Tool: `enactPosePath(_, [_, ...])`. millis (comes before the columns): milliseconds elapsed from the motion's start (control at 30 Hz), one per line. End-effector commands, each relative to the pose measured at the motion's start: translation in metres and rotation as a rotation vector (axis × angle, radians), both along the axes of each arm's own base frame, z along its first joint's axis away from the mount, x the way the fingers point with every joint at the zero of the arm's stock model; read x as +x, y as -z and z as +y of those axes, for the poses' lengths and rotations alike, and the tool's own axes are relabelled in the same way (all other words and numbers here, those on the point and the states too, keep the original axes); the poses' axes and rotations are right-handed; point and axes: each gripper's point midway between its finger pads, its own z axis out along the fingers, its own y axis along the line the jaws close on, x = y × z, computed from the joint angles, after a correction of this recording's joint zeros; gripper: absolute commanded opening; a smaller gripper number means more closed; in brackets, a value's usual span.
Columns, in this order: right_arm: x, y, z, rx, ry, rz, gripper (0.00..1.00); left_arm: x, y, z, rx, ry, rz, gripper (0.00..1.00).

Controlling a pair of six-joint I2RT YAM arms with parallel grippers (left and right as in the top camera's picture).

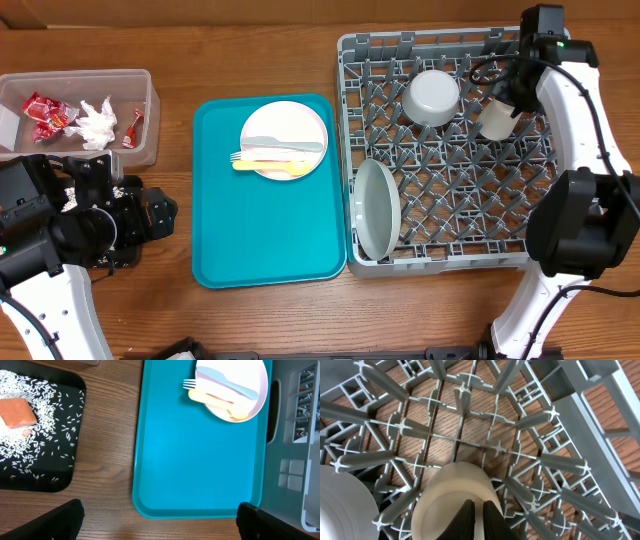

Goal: Sort waste into correct bins and load items into the dishwasher rack
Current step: 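Set the cup down in the rack's right side and release it, then move the right gripper left back over the white plate's cutlery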

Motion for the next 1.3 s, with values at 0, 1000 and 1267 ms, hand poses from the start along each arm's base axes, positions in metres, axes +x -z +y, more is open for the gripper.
enactPosePath(0, [0.004,-0.019,0.007,0.042,-0.006,-0.039,0.09,0.000,0.002,0.000,-0.007,0.003,-0.001,1.00])
enactPosePath(1000, [-0.054,-0.155,0.328,0.460,-1.043,-0.232,0.90,0.000,0.002,0.000,-0.007,0.003,-0.001,1.00])
enactPosePath(1267, [-0.046,-0.074,0.413,0.360,-1.079,-0.140,1.00,0.000,0.002,0.000,-0.007,0.003,-0.001,1.00])
